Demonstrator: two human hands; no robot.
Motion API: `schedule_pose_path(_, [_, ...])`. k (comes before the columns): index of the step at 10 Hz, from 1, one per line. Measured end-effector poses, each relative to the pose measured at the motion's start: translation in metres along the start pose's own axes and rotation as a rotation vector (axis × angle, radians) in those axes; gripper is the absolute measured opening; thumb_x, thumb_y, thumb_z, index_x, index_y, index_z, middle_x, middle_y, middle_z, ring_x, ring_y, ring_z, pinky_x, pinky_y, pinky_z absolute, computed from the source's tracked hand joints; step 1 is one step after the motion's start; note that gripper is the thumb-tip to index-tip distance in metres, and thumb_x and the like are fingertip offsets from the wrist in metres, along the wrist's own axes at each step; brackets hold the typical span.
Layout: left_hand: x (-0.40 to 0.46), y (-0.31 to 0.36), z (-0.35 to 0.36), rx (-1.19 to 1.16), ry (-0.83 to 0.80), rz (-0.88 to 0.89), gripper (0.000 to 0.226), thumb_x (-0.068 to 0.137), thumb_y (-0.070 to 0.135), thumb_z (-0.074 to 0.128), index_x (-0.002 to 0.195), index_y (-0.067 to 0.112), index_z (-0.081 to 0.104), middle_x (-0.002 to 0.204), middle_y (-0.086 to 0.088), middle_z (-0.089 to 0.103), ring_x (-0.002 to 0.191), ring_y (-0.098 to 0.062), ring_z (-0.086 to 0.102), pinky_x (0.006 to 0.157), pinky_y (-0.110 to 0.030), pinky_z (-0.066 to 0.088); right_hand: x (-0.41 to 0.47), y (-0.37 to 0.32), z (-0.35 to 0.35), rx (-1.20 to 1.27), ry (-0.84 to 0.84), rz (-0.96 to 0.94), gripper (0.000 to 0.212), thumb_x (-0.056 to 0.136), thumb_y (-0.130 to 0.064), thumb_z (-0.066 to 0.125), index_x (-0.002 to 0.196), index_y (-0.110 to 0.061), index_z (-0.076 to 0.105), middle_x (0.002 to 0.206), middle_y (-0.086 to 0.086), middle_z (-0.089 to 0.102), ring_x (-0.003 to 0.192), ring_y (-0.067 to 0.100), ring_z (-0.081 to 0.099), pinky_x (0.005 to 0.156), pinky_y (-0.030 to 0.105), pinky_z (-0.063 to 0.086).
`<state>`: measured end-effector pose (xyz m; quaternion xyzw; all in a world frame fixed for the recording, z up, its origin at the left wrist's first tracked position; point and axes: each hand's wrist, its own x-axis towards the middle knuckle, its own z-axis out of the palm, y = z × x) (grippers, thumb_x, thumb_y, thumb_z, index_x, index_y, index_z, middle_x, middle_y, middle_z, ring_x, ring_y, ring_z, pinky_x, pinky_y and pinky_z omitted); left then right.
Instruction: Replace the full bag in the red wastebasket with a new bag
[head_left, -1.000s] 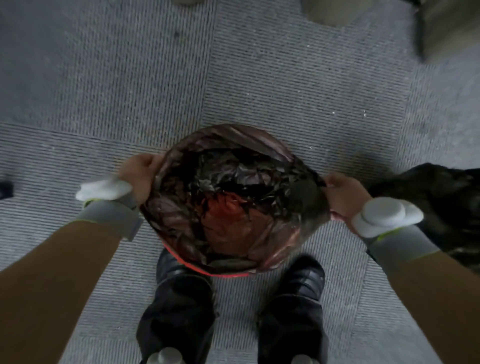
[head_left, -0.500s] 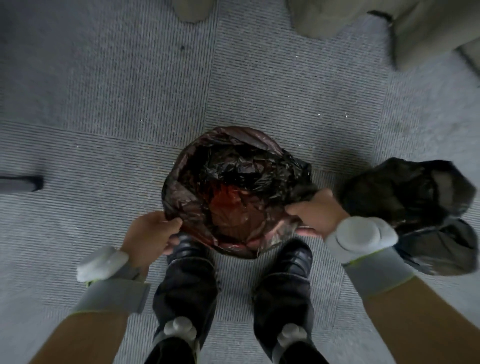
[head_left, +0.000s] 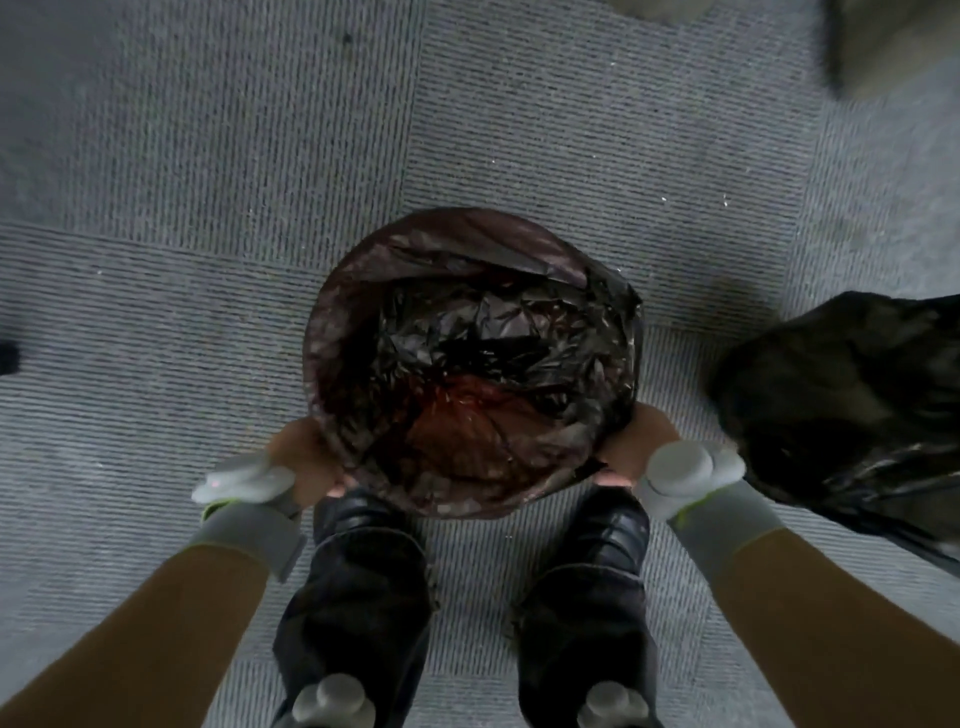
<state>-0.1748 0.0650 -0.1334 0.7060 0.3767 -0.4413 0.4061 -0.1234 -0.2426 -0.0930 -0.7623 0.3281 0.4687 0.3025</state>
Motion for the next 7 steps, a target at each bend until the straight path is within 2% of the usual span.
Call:
schedule_pose_path(1, [0.004,0.005,-0.011,0.094,0.044,0.108,0.042,0.077,-0.007,0.061,0.067,0.030,0.044,0.076,-0.011,0.063,0.045,0.020,0.052,0.042,-0.007,0.042,0.001,-0.002,-0.005,0.130,-0.092,0.048,0.032,0.083,0.006,0.054,0.068,-0.021,0.045,0.100,0.013,0.053,0.072,0.019,0.056,0.069,0.031,0.054])
schedule_pose_path(2, [-0.007,0.033,-0.034,-0.135,0.255,0.269,0.031,0.089,-0.003,0.043,0.074,0.024,0.049,0.088,-0.022,0.056,0.052,-0.005,0.060,0.042,-0.016,0.041,-0.011,-0.015,-0.026,0.278,0.053,0.043,0.018,0.080,0.002,0.053,0.075,-0.015,0.051,0.104,0.014,0.054,0.084,0.025,0.055,0.087,0.039,0.047])
schedule_pose_path(3, [-0.033,0.074,-0.048,-0.363,0.468,0.393,0.014,0.087,0.024,0.045,0.097,0.024,0.055,0.101,-0.009,0.061,0.087,-0.023,0.059,0.079,-0.035,0.048,-0.042,-0.043,-0.047,0.290,0.471,-0.029,0.053,0.076,-0.007,0.053,0.128,-0.015,0.046,0.133,0.010,0.050,0.116,0.029,0.051,0.103,0.044,0.040])
schedule_pose_path(4, [-0.061,0.110,-0.034,-0.228,0.354,0.451,0.040,0.084,0.051,0.043,0.111,0.025,0.057,0.113,-0.006,0.064,0.107,-0.023,0.057,0.099,-0.039,0.042,-0.072,-0.076,-0.042,0.325,0.609,-0.291,0.059,0.082,-0.016,0.051,0.139,-0.017,0.037,0.144,0.008,0.041,0.130,0.026,0.042,0.110,0.040,0.033])
schedule_pose_path(5, [-0.068,0.122,-0.017,-0.038,0.287,0.450,0.057,0.084,0.059,0.033,0.118,0.018,0.054,0.121,-0.014,0.061,0.117,-0.030,0.053,0.103,-0.041,0.037,-0.077,-0.094,-0.019,0.269,0.318,-0.379,0.055,0.088,-0.033,0.047,0.140,-0.021,0.036,0.147,0.004,0.042,0.133,0.023,0.041,0.107,0.029,0.029])
schedule_pose_path(6, [-0.062,0.123,-0.024,-0.029,0.245,0.349,0.054,0.092,0.053,0.027,0.128,0.020,0.051,0.139,-0.012,0.050,0.131,-0.031,0.042,0.111,-0.038,0.028,-0.066,-0.102,-0.019,0.155,0.199,-0.288,0.053,0.091,-0.044,0.043,0.139,-0.023,0.039,0.144,0.005,0.046,0.129,0.026,0.045,0.092,0.026,0.031])
schedule_pose_path(7, [-0.069,0.120,-0.040,0.049,0.239,0.314,0.060,0.090,0.059,0.025,0.125,0.020,0.054,0.135,-0.012,0.054,0.127,-0.033,0.045,0.107,-0.039,0.031,-0.069,-0.104,-0.038,0.079,0.154,-0.241,0.054,0.087,-0.044,0.050,0.137,-0.024,0.043,0.139,0.004,0.052,0.123,0.028,0.050,0.097,0.032,0.038])
